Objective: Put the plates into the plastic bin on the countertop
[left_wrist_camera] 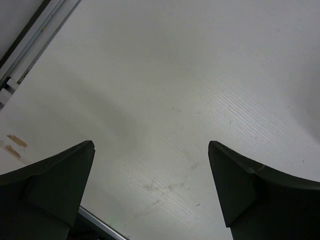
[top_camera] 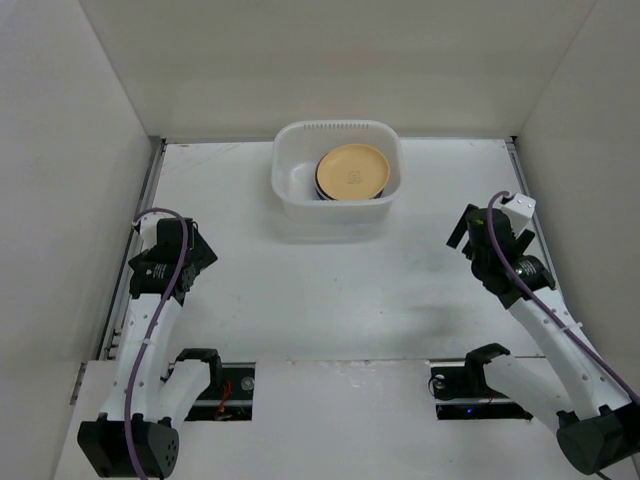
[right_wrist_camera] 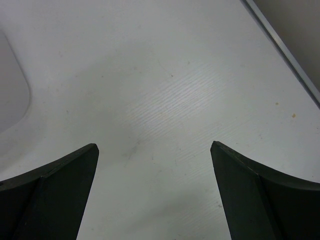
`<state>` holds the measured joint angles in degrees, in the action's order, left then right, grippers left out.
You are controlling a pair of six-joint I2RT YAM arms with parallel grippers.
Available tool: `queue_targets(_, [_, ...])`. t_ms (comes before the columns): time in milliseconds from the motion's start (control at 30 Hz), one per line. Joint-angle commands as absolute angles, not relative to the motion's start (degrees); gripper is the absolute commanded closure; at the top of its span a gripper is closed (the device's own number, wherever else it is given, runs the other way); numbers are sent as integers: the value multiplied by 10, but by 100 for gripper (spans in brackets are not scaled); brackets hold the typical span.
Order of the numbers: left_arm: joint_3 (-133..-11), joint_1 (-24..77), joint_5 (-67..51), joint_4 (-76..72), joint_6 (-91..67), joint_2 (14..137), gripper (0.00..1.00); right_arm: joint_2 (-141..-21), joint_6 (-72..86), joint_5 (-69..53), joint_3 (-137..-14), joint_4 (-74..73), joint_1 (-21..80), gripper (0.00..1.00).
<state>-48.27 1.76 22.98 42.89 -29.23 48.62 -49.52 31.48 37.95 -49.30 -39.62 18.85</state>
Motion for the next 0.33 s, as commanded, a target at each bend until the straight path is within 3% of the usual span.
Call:
queue_targets(0, [-483, 13, 243, 426, -308, 482, 0, -501, 311, 389, -525, -362, 198, 0])
queue_targets(300, [-495, 14, 247, 428, -304, 481, 0, -510, 304, 388, -529, -355, 200, 0])
